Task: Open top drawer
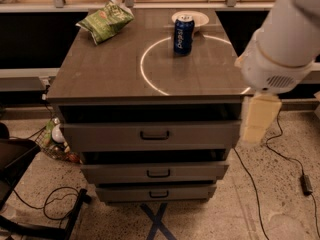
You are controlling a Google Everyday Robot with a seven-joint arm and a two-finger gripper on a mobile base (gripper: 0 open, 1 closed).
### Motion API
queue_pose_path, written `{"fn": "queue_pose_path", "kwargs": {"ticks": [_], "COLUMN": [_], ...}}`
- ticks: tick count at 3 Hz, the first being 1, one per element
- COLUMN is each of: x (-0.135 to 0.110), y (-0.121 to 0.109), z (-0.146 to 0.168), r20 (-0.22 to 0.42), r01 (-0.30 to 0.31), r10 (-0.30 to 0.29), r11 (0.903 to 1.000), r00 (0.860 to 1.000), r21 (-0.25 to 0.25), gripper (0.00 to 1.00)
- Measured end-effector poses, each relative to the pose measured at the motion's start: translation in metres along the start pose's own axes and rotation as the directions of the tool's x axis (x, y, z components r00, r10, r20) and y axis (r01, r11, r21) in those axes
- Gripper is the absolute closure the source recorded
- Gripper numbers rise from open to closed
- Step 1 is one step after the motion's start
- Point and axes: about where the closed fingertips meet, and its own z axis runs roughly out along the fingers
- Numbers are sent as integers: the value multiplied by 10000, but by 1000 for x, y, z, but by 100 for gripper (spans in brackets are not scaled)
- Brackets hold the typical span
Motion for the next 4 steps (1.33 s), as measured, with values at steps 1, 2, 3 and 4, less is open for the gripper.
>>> {"fn": "queue_pose_path", "kwargs": {"ticks": [1,2,3,4], "x": [-25,-48,-48,-51], "y": [12,22,22,20], "z": [34,63,63,64], "r20": [-323,-469,-469,-726], "r01": [705,1245,1245,1196], "r10": [-708,-1258,-1258,-1215], "r11": [9975,9917,9917,9924], "r00": [9970,9909,9909,9899], "r21": [-99,-309,-309,-300], "gripper": [0,0,0,0]}}
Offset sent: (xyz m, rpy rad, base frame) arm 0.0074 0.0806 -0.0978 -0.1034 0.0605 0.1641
